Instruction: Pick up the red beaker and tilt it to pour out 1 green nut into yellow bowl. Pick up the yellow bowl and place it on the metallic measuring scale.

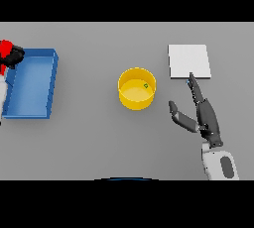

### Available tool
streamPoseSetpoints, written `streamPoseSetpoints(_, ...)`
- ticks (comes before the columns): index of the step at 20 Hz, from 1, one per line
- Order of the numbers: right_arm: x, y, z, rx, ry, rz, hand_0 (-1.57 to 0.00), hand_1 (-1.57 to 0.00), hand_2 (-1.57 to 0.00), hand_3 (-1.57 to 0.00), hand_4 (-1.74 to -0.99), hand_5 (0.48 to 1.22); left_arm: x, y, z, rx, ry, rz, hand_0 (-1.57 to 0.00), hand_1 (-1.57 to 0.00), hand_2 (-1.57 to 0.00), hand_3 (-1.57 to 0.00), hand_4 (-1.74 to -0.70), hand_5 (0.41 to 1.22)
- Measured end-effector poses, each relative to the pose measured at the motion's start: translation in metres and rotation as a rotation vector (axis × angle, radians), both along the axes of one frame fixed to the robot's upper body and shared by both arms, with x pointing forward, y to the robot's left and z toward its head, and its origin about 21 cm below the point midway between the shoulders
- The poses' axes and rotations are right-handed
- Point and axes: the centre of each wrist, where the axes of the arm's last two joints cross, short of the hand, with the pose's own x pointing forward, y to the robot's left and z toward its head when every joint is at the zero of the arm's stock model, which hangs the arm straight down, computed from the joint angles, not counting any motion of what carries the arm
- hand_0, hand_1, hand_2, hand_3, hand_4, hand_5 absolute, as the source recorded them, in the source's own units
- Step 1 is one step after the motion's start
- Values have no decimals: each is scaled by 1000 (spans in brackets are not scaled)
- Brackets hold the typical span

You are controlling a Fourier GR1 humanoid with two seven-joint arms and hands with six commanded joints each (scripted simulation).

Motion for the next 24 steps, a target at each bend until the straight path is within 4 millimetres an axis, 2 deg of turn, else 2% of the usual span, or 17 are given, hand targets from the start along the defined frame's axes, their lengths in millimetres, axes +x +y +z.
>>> streamPoseSetpoints(1, 2, -3, 0, 0, 5, 2, 1, 1, 1, 1, -1153, 670, -3, -3, 2, -6, 15, -6, -1469, -1344, -1276, -1318, -1369, 774)
streamPoseSetpoints(2, 1, -5, 3, 7, -11, 5, 1, 1, 1, 1, -1151, 670, -8, -4, 7, 3, 7, -75, -1175, -1075, -1021, -1055, -1232, 737)
streamPoseSetpoints(4, 2, -6, 5, 4, -6, 2, 1, 1, 1, 1, -1150, 671, -17, 1, 13, -52, 33, -155, -751, -687, -653, -675, -1050, 683)
streamPoseSetpoints(6, 1, -3, 1, 11, -7, 4, 1, 1, 1, 1, -1155, 670, -20, 8, 15, -69, 90, -184, -481, -440, -418, -431, -915, 651)
streamPoseSetpoints(8, 0, -5, 0, 10, -11, 2, 1, 1, 1, 1, -1155, 670, -19, 7, 15, -21, 143, -203, -307, -281, -267, -276, -843, 632)
streamPoseSetpoints(13, 5, -3, 0, -35, -5, -19, 1, 1, 1, 1, -1154, 657, -16, 2, 5, 60, 179, -196, -100, -91, -87, -90, -783, 631)
streamPoseSetpoints(16, 4, 1, 5, -91, 10, -36, 1, 1, 1, 1, -1115, 638, -16, -1, 13, 53, 95, -212, -51, -46, -44, -45, -779, 635)
streamPoseSetpoints(17, 6, 1, 8, -117, 8, -11, 1, 1, 1, 1, -1087, 649, -16, -4, 12, 41, 75, -222, -40, -37, -35, -36, -784, 644)
streamPoseSetpoints(19, 13, -1, 15, -189, -15, 82, 1, 1, 1, 1, -1088, 665, -19, -7, 8, 1, 43, -240, -25, -23, -22, -23, -793, 657)
streamPoseSetpoints(22, 32, 3, 32, -444, -33, 183, 1, 1, 1, 1, -1128, 637, -22, -8, 11, -24, 20, -252, -13, -11, -11, -11, -800, 673)
streamPoseSetpoints(24, 43, 6, 41, -605, -62, 249, 1, 1, 1, 1, -1137, 626, -23, -13, 6, -30, 39, -248, -8, -7, -7, -7, -806, 683)
